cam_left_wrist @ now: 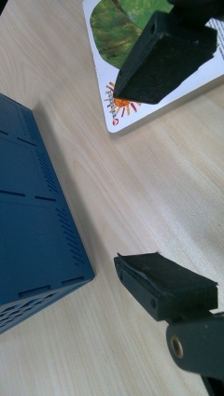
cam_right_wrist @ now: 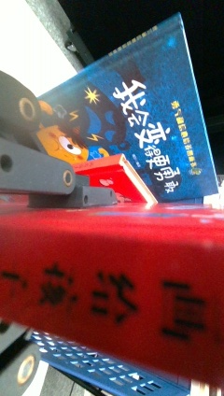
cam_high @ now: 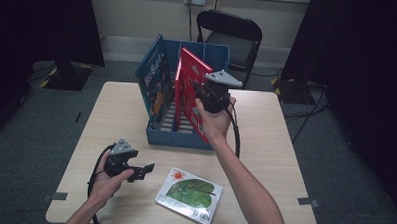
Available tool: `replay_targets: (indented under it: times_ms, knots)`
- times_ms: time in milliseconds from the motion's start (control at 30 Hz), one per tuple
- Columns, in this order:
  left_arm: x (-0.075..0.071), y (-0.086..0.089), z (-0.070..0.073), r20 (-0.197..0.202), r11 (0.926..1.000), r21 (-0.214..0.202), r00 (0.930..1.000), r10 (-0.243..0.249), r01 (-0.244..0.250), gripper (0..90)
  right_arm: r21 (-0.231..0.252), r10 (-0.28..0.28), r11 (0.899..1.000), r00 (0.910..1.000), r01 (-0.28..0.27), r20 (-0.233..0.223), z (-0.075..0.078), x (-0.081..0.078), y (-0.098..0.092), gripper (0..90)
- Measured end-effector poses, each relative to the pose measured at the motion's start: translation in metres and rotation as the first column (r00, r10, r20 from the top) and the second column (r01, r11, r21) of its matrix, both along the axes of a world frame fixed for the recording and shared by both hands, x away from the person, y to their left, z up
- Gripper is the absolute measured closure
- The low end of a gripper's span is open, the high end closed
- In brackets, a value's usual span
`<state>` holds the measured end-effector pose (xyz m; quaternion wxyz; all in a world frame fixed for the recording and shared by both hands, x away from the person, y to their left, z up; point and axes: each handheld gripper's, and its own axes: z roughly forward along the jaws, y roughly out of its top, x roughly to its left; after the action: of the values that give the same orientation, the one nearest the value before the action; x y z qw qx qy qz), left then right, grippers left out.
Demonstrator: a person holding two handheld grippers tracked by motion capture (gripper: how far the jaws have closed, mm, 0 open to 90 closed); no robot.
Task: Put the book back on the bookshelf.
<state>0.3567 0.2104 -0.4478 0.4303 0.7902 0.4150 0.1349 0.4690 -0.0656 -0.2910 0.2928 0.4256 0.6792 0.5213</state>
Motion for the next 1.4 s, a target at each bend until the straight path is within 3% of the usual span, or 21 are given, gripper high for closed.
replay_targets:
  times_ms: [233,367,633,1033,1200,1400]
  knots:
    - [0.000,-0.001,0.000,-0.001,1.0000,-0.001,1.0000,-0.002,0.002,16.2,-0.019,-0.040,0.999,0.9992,0.040,0.005,-0.002,0.008,0.010,80.5]
    - [0.000,-0.001,0.000,-0.001,1.0000,-0.001,1.0000,-0.003,0.003,16.3,-0.014,-0.074,0.997,0.9972,0.074,-0.016,-0.005,0.014,0.016,80.6]
    - [-0.001,-0.002,-0.001,-0.002,1.0000,0.001,1.0000,-0.006,0.006,16.2,-0.013,-0.135,0.991,0.9909,0.135,0.006,-0.010,0.024,0.028,80.5]
    - [-0.001,-0.004,-0.002,-0.002,0.9998,0.013,0.9999,-0.015,0.015,16.2,0.017,-0.167,0.986,0.9859,0.167,-0.011,-0.019,0.039,0.032,80.5]
    - [-0.001,-0.005,-0.002,0.008,0.9987,0.039,0.9994,-0.034,0.034,16.1,0.023,-0.184,0.983,0.9827,0.185,-0.015,-0.021,0.044,0.036,80.5]
    - [-0.002,-0.004,-0.001,0.005,0.9993,0.027,0.9997,-0.024,0.024,16.1,0.029,-0.206,0.978,0.9784,0.207,-0.014,-0.023,0.050,0.039,80.5]
